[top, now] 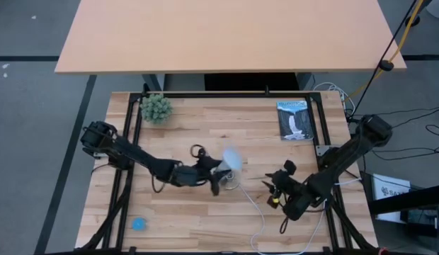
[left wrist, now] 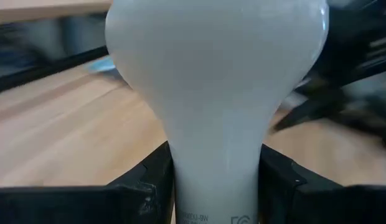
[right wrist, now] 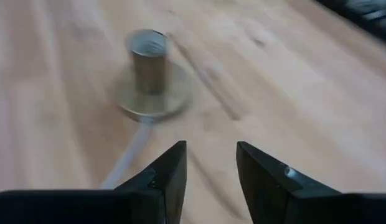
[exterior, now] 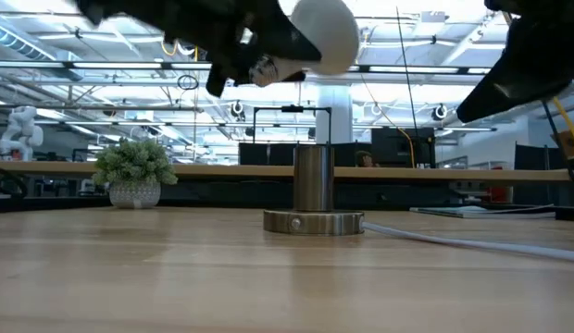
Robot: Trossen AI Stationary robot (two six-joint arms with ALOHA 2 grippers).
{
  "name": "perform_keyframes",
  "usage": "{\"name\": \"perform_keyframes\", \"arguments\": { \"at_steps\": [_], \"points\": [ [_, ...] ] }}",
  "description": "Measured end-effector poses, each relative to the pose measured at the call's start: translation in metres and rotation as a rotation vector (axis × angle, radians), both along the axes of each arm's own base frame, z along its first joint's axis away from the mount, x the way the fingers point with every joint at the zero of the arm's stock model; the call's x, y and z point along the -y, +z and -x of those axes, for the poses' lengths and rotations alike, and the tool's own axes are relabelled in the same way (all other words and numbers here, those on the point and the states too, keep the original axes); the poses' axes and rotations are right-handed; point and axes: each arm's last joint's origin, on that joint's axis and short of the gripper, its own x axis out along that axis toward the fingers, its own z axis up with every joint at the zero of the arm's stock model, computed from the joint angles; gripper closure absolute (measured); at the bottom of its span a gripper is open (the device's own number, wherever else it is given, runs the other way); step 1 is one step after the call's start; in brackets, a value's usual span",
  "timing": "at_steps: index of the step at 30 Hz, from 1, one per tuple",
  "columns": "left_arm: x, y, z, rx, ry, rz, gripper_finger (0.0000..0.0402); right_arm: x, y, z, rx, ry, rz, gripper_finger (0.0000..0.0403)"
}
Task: Screw lightbulb
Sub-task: Insert the white lightbulb into the desk lamp
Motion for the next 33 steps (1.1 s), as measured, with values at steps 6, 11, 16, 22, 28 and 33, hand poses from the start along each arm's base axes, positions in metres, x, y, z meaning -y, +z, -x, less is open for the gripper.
{"name": "perform_keyframes", "arguments": {
  "at_steps": [6, 11, 16, 22, 28, 33],
  "points": [
    [-0.01, -0.014, 0.033, 0.275, -0.197, -0.045, 0.0241, 0.003, -0.009, -0.011, 0.242, 0.232, -0.075, 0.0273],
    [-0.031, -0.023, 0.035, 0.279, -0.234, -0.037, 0.0241, 0.041, -0.012, -0.023, 0.342, 0.41, -0.079, 0.0273],
    [-0.041, -0.022, 0.019, 0.345, -0.341, 0.019, 0.0241, 0.082, -0.011, -0.025, 0.46, 0.481, -0.218, 0.0273],
    [-0.035, -0.022, 0.008, 0.335, -0.371, 0.011, 0.0241, 0.09, -0.007, -0.026, 0.52, 0.482, -0.299, 0.0273],
    [-0.035, -0.021, 0.006, 0.322, -0.356, -0.054, 0.0241, 0.091, -0.003, -0.028, 0.532, 0.461, -0.27, 0.0273],
    [-0.044, -0.022, 0.004, 0.297, -0.31, -0.091, 0.0241, 0.091, 0.012, -0.041, 0.529, 0.429, -0.126, 0.0273]
  ]
}}
